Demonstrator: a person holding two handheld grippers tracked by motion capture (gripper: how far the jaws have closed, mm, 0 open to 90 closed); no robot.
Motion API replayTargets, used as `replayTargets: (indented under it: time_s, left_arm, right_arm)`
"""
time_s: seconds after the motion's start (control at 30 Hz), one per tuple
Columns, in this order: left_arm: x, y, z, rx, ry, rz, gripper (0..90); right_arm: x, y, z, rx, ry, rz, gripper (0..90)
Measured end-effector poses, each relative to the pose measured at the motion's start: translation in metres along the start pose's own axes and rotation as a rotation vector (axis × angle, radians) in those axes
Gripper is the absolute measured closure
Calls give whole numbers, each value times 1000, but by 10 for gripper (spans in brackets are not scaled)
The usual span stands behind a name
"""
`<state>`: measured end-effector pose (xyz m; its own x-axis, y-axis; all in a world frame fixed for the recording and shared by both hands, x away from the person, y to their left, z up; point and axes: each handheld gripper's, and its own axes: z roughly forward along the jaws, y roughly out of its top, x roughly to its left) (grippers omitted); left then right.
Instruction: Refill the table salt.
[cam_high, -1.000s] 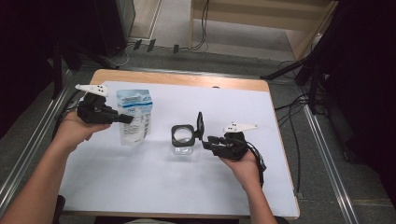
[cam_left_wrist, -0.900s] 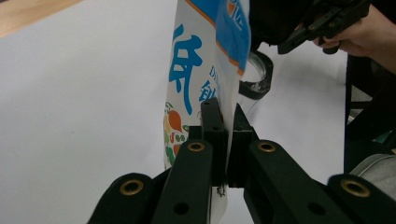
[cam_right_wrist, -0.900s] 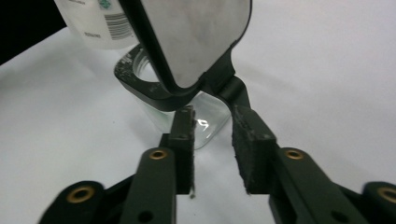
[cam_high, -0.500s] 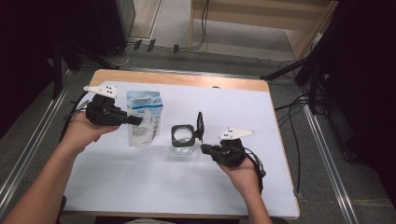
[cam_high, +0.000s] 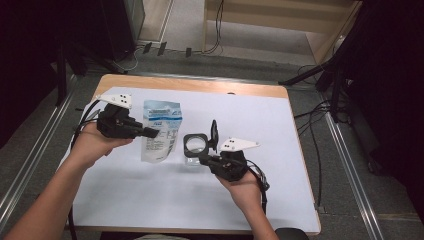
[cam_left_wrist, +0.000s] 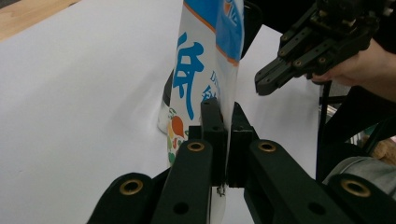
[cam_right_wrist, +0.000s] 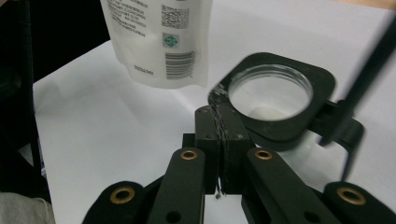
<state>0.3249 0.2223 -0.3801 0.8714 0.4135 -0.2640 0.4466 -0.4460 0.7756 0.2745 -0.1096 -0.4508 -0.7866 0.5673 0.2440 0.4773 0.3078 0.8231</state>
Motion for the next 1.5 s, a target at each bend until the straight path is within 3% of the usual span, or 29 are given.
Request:
replayTargets:
  time_s: [0.2, 0.5, 0.63, 1.1, 1.3, 1.43, 1.5]
  left_arm:
    - [-5, 7, -7, 14, 14, 16, 900]
    - [-8, 13, -6, 55, -7, 34, 900]
    - [-11, 15, -5, 61, -21, 25, 900]
    - [-19, 20, -10, 78, -38, 53, 900]
    - [-23, 22, -10, 74, -64, 54, 900]
    - [-25, 24, -12, 71, -82, 49, 900]
    - [-25, 26, -12, 68, -87, 28, 900]
  right_arm:
    - [11, 7, 20, 2, -30, 27, 894]
    - [23, 17, 44, -7, -98, 58, 879]
    - [28, 20, 52, -28, -115, 44, 880]
    - [32, 26, 70, -79, -186, 16, 896]
    - [36, 26, 76, -95, -177, 14, 900]
    - [42, 24, 81, -97, -181, -15, 900]
    - [43, 23, 83, -102, -180, -21, 900]
